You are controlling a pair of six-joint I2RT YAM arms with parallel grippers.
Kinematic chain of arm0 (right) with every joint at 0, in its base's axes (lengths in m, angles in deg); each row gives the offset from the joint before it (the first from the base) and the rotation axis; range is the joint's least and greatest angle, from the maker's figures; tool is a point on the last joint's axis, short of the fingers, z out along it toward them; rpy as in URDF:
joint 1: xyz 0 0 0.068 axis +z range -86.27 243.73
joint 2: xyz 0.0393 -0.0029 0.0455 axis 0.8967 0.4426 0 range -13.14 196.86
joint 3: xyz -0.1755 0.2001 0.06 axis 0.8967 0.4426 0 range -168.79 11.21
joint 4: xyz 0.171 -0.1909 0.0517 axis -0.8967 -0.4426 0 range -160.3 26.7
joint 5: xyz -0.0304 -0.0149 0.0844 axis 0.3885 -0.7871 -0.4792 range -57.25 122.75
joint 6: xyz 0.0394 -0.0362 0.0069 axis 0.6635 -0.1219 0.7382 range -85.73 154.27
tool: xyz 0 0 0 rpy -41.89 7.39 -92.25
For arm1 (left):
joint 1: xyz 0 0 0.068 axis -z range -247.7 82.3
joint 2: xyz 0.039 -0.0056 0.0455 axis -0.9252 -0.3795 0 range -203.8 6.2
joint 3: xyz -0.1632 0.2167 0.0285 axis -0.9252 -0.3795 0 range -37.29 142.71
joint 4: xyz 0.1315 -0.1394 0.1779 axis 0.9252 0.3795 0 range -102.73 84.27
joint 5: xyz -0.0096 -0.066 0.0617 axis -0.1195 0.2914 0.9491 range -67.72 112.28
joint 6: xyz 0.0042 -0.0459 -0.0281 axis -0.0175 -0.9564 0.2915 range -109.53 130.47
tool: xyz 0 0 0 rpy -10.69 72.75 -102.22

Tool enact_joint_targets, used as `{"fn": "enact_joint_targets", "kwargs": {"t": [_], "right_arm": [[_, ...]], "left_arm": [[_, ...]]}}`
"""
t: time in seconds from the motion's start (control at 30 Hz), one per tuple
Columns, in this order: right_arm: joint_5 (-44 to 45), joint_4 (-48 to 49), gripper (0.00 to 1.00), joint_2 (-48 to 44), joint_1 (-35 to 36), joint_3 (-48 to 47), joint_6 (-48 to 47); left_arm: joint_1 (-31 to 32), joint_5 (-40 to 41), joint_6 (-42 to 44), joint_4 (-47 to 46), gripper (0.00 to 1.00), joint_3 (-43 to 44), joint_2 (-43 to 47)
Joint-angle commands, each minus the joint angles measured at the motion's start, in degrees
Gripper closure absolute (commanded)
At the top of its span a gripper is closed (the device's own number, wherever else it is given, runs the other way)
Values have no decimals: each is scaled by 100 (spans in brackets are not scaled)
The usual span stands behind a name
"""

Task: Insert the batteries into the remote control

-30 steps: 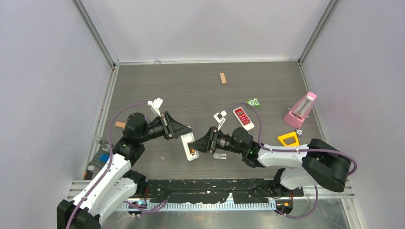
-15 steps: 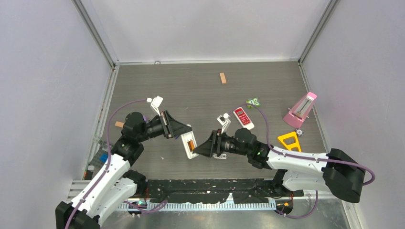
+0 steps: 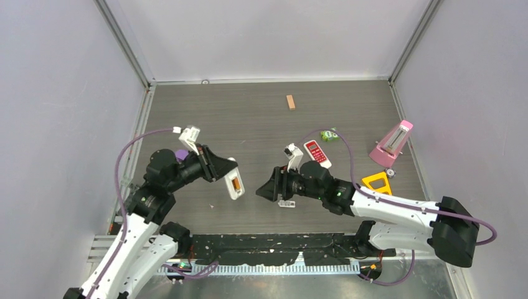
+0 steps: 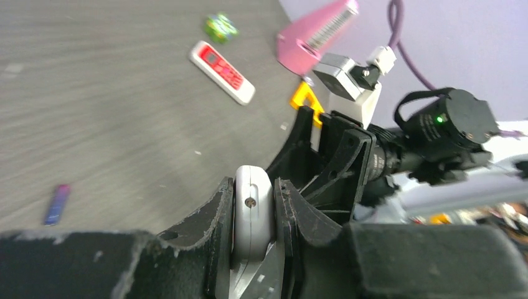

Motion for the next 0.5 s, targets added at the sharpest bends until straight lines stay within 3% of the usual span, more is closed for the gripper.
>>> {"fn": "enact_joint_targets", "kwargs": {"t": [0.0, 0.3, 0.47], "right_arm": [[978, -727, 38, 662, 42, -744, -210], [2712, -2241, 44, 3233, 665, -3020, 385], [2959, -2565, 44, 4293, 773, -4013, 650]], "left_arm": [[-2, 1952, 855, 1499, 100, 578, 542], [-1, 4008, 665, 2584, 100, 680, 1578], [-2, 4406, 597, 2830, 100, 682, 1960]]}}
